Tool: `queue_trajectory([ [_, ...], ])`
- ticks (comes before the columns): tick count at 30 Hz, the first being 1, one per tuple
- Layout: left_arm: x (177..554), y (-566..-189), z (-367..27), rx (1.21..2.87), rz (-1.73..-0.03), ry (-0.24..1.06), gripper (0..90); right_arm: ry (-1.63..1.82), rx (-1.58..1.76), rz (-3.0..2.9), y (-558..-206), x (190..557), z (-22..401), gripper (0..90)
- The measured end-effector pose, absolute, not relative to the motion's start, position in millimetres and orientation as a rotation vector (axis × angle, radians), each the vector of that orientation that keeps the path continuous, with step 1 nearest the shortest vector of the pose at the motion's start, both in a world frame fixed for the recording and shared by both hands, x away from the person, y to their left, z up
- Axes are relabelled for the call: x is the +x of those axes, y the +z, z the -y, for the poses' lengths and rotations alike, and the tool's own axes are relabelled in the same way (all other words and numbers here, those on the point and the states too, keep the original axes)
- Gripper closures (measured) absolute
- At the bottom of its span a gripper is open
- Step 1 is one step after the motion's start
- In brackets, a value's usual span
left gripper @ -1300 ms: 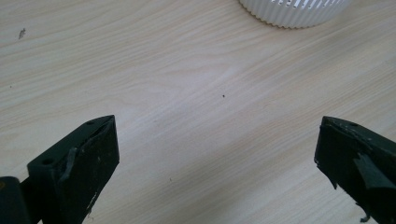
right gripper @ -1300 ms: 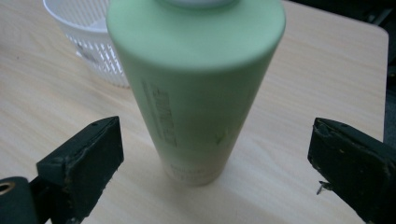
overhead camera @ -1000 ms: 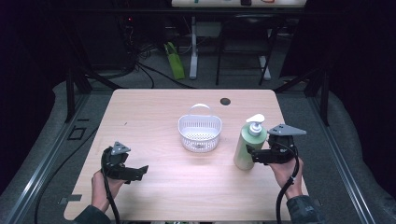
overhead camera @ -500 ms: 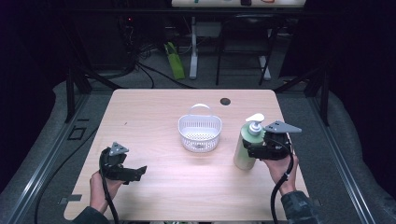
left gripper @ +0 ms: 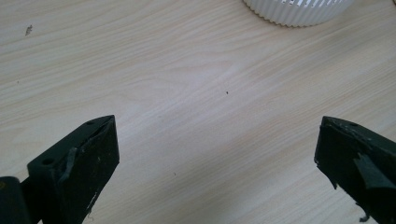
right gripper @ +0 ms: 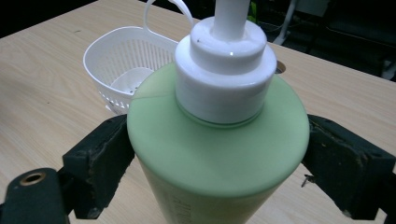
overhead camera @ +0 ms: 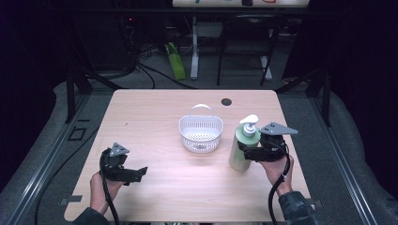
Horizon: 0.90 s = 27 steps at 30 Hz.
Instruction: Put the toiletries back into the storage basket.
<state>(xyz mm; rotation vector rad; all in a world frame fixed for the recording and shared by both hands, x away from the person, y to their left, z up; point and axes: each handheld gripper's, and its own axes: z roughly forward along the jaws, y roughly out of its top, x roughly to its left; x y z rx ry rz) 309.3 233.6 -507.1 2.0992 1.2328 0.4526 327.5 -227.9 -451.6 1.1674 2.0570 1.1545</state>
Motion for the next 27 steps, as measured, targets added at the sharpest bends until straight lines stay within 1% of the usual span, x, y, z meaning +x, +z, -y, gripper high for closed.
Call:
queue_trajectory([
  [17,308.6,-506.5,-235.8,2.093,-1.245,0.454,0.0,1.235,1.053,-2.132,-453.4,330.8,222.7,11.2],
  [18,308.4,-506.4,-235.7,2.093,-1.247,0.452,0.0,1.233,1.059,-2.132,-453.2,330.7,222.7,11.0],
  [20,308.4,-506.4,-235.6,2.093,-1.245,0.455,0.0,1.226,1.073,-2.133,-452.3,330.9,222.6,6.8],
  [27,307.1,-505.8,-235.3,2.072,-1.250,0.447,0.0,1.216,1.095,-2.089,-443.6,325.9,222.3,4.2],
])
